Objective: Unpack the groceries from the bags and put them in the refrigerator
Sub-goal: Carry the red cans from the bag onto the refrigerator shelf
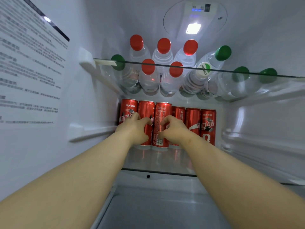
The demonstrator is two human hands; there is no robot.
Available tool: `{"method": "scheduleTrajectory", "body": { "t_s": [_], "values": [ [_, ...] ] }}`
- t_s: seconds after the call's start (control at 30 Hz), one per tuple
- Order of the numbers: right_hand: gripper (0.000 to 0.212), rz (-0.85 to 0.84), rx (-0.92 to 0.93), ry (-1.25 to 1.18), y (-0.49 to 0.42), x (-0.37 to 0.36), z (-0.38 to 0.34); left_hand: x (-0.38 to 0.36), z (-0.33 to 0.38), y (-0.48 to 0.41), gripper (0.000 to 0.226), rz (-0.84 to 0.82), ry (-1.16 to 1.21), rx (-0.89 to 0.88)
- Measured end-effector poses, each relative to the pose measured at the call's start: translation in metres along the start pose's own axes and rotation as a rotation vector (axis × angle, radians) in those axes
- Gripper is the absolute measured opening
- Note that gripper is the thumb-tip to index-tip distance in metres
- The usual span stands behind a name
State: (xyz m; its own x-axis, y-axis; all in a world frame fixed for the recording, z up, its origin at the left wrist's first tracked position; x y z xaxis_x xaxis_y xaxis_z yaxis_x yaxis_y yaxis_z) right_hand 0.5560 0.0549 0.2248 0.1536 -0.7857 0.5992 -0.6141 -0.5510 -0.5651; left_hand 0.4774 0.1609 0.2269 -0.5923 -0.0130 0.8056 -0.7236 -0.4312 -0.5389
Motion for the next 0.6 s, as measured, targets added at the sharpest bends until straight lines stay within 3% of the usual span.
{"method": "scheduleTrajectory", "body": {
  "t_s": [0.3, 0.6],
  "values": [
    [0.029, 0.080, 0.123, 0.152, 0.023, 0.011, -0.034, 0.013, -0.008, 0.012, 0.033, 0.074, 0.106, 0.068],
    [0.045, 0.303, 0.250, 0.189, 0.103, 0.040, -0.062, 0.055, 0.011, 0.086, 0.025, 0.332, 0.398, 0.060]
  ]
}}
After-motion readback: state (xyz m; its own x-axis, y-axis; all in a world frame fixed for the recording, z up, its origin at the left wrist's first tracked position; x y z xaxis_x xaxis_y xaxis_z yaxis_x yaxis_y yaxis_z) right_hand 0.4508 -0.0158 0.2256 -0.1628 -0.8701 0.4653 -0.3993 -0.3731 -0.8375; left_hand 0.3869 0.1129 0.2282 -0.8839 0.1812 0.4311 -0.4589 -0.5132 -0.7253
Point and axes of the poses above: each hand's wrist, its own y-axis away from the middle knuckle, its own x-axis out of the back of the hand, z = x × y, the point moved 9 cm from there along -y, towards the middle knuckle, and after that the axes turned 9 degrees about x, right-handed, at the moved point
